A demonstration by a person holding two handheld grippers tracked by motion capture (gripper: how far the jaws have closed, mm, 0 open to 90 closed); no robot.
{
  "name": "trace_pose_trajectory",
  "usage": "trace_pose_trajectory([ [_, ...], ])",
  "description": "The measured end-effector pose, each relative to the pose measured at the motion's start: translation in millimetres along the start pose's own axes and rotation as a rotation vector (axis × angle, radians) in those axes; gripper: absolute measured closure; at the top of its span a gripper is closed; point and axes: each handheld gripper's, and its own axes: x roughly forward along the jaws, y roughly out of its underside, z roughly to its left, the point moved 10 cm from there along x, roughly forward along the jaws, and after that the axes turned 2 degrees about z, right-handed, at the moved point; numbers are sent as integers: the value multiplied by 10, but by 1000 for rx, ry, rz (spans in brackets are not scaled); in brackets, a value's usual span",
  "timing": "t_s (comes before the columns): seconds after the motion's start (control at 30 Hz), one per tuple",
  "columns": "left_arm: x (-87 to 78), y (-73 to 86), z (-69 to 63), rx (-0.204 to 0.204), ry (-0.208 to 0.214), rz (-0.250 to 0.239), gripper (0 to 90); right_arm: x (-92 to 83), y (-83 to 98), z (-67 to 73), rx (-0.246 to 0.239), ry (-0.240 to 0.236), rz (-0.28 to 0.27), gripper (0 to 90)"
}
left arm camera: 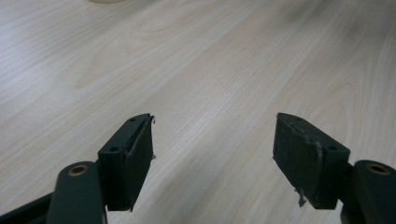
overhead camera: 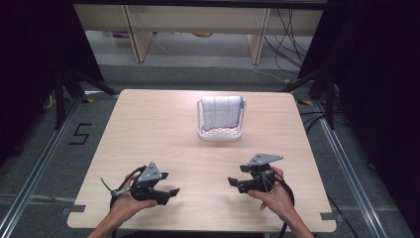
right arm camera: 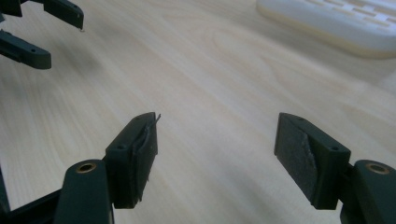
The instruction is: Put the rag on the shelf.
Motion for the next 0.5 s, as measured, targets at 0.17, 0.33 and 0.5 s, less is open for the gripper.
trace_pose_trajectory([
  [0.17, 1, 74, -39, 7, 0, 15, 285, 1, 160, 47, 10, -10, 25, 278],
  [0.33, -30, 144, -150, 31, 23, 12, 274, -5, 272, 107, 6, -5, 26, 254],
  [0.5, -73, 228, -216, 23, 15, 6, 231, -9, 372, 182, -10, -3, 42, 191],
])
